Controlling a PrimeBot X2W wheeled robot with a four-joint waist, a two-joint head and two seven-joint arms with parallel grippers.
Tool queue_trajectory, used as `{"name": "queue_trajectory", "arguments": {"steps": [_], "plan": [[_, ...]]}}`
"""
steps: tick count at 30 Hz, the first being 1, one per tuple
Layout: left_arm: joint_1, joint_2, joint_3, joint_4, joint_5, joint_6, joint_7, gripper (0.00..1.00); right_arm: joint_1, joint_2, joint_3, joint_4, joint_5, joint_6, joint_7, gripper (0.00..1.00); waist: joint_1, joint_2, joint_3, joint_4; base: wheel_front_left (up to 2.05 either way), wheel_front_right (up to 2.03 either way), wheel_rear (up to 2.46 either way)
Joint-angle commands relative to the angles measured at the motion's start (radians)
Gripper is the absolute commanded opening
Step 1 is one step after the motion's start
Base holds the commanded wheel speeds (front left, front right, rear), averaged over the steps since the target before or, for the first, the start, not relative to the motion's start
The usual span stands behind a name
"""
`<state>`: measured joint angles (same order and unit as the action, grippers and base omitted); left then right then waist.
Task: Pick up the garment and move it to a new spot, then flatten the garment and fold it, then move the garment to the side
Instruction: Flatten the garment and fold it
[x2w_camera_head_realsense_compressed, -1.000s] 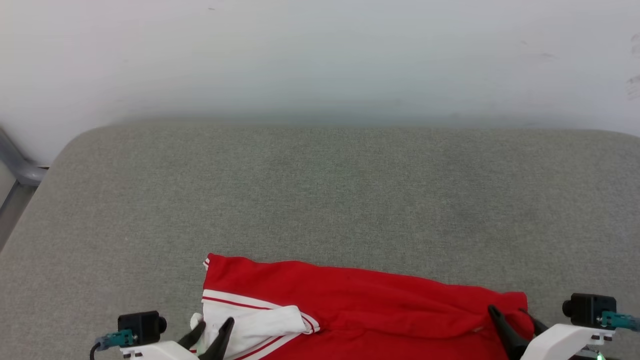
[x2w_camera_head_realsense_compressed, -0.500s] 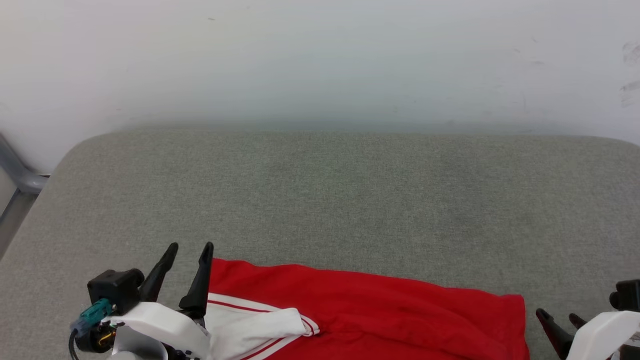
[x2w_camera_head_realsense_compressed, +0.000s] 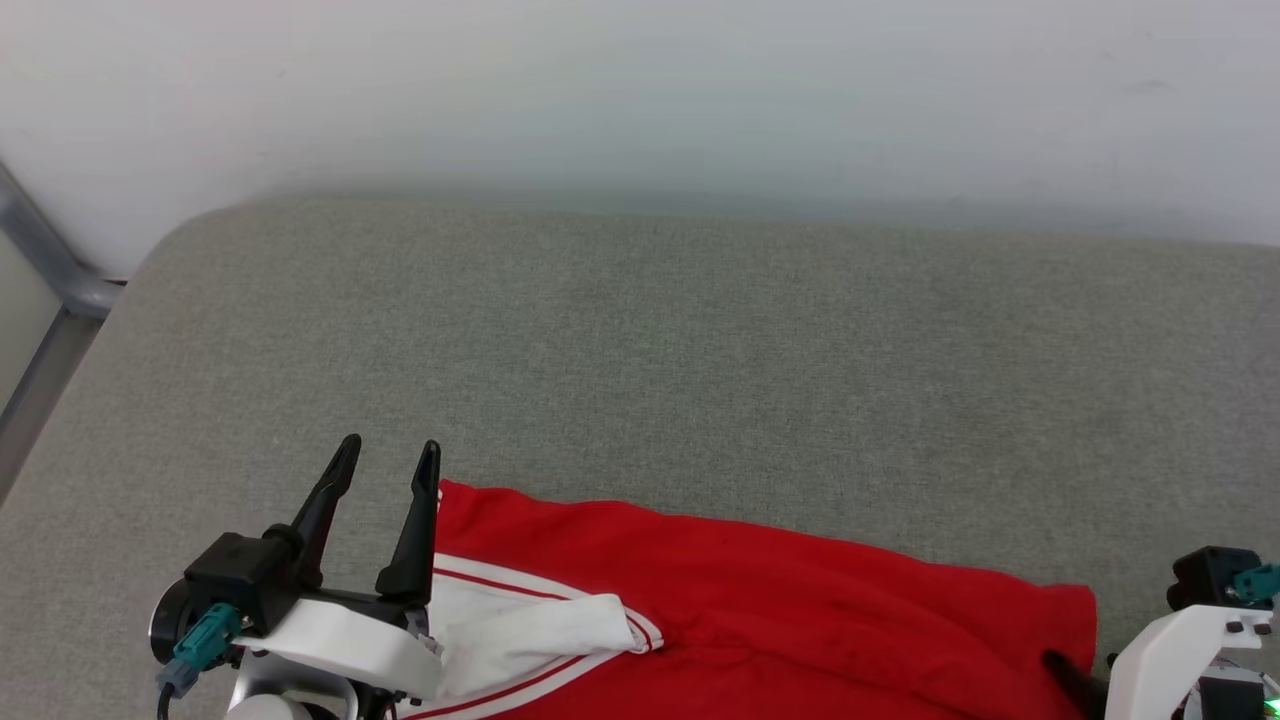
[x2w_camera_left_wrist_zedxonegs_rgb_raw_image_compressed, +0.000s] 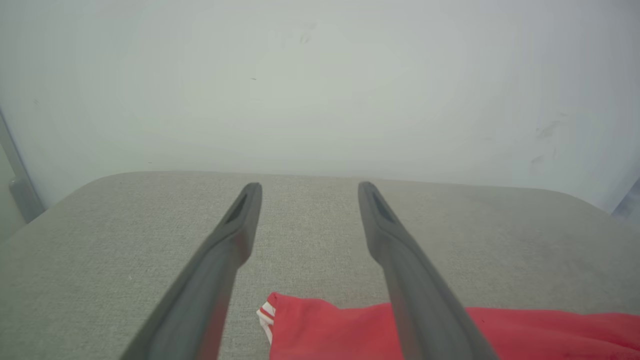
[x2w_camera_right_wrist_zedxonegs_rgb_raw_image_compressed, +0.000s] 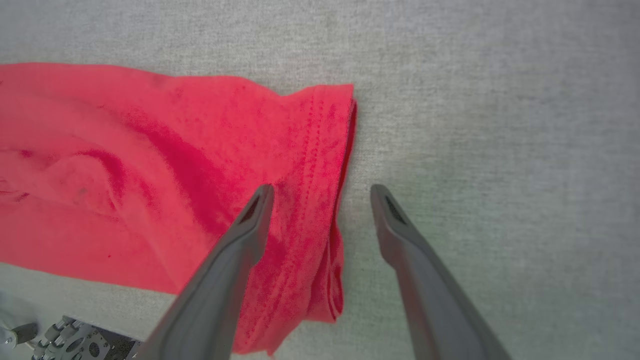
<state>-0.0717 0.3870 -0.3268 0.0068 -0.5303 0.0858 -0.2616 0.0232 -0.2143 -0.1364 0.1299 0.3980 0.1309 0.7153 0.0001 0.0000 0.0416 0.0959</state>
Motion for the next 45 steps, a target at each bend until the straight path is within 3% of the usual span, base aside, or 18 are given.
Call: {"name": "queue_trajectory", "arguments": {"steps": [1, 8, 9, 11, 23, 34, 39, 45], "plan": [[0.001, -0.011, 0.007, -0.003, 0.015, -0.007, -0.004, 1.0, -0.015, 0.003, 0.009, 0.012, 0.006, 0.0, 0.005, 1.0, -0.0001, 0.0, 0.026, 0.017, 0.0, 0.0, 0.0], [0.001, -0.068, 0.05, 0.012, 0.058, -0.053, -0.004, 1.0, -0.026, 0.023, 0.062, 0.11, 0.019, 0.0, 0.071, 1.0, -0.0001, 0.0, 0.058, 0.031, 0.0, 0.0, 0.0], [0.002, -0.075, 0.055, 0.015, 0.065, -0.059, -0.004, 1.0, -0.025, 0.027, 0.066, 0.115, 0.025, 0.0, 0.08, 0.58, -0.0001, 0.0, 0.06, 0.031, 0.0, 0.0, 0.0], [0.003, -0.086, 0.066, 0.024, 0.076, -0.07, -0.004, 1.0, -0.033, 0.031, 0.07, 0.12, 0.027, 0.001, 0.088, 0.0, -0.0001, 0.0, 0.059, 0.031, 0.0, 0.0, 0.0], [0.063, -0.106, 0.103, 0.077, 0.133, -0.09, -0.004, 1.0, -0.059, -0.036, 0.02, 0.045, 0.029, -0.001, 0.086, 0.0, -0.0001, 0.0, -0.03, -0.005, 0.0, 0.0, 0.0], [0.104, -0.098, 0.101, 0.086, 0.156, -0.079, -0.004, 1.0, 0.006, -0.067, -0.207, -0.011, 0.008, -0.001, 0.142, 0.0, -0.0001, 0.0, -0.061, -0.028, 0.0, 0.0, 0.0], [0.107, -0.097, 0.102, 0.09, 0.157, -0.072, -0.004, 1.0, 0.015, -0.028, -0.287, -0.042, 0.019, -0.001, 0.184, 0.0, -0.0001, 0.0, -0.07, -0.037, 0.0, 0.0, 0.0], [0.1, -0.098, 0.094, 0.093, 0.152, -0.076, -0.003, 1.0, -0.033, 0.104, -0.348, -0.091, 0.246, 0.0, 0.34, 0.0, -0.0001, 0.0, -0.079, -0.035, 0.0, 0.0, 0.0]]}}
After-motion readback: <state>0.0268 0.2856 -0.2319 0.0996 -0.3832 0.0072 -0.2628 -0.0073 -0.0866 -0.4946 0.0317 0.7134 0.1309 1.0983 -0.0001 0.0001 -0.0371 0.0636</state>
